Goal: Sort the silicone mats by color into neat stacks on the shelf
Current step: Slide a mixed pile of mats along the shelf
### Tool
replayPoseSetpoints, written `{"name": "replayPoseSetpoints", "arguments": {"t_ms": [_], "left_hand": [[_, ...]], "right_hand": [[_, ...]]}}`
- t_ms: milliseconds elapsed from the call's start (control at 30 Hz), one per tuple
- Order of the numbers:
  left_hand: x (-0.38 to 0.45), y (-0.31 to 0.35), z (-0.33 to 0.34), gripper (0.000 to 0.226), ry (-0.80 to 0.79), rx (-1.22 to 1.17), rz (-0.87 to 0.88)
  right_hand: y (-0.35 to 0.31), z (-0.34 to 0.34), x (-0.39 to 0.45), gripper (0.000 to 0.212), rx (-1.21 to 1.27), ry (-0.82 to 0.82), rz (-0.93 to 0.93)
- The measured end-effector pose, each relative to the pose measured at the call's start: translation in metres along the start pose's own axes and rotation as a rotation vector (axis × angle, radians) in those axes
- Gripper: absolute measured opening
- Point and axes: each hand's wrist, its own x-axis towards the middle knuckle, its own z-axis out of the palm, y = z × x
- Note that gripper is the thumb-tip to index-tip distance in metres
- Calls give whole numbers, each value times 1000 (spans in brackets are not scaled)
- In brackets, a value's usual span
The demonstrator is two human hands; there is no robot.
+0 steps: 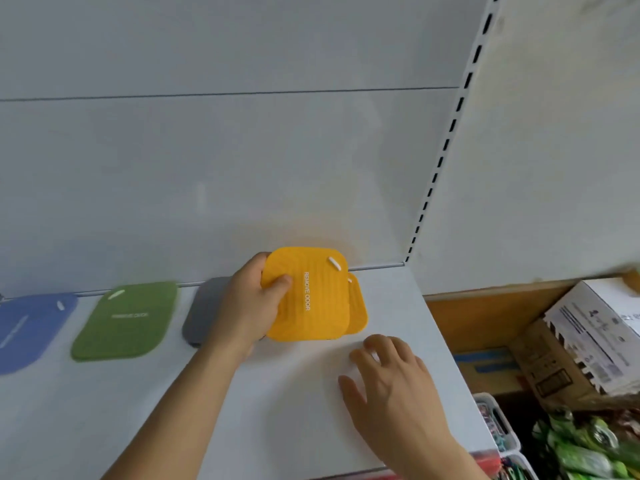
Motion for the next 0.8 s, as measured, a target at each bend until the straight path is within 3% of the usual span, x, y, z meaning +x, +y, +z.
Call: {"name": "replayPoseSetpoints", "arguments": {"t_ms": [133,233,433,533,700,800], "left_hand": [[16,3,35,26,-103,111,1],[23,-1,52,47,-89,356,65],[20,-7,71,64,-82,604,175],[19,-14,73,58,-43,807,258],[17,-24,64,27,-16,948,363],[3,-27,51,38,-50,935,401]], "right_hand": [[8,-3,-4,37,29,10,19],[10,-2,-6,38,46,4,42],[6,-2,-9,43,19,-16,78],[5,-2,-9,42,6,-23,82],[7,-3,-8,38,-15,-43,86],[5,-3,-7,40,-18,-58,95]]}}
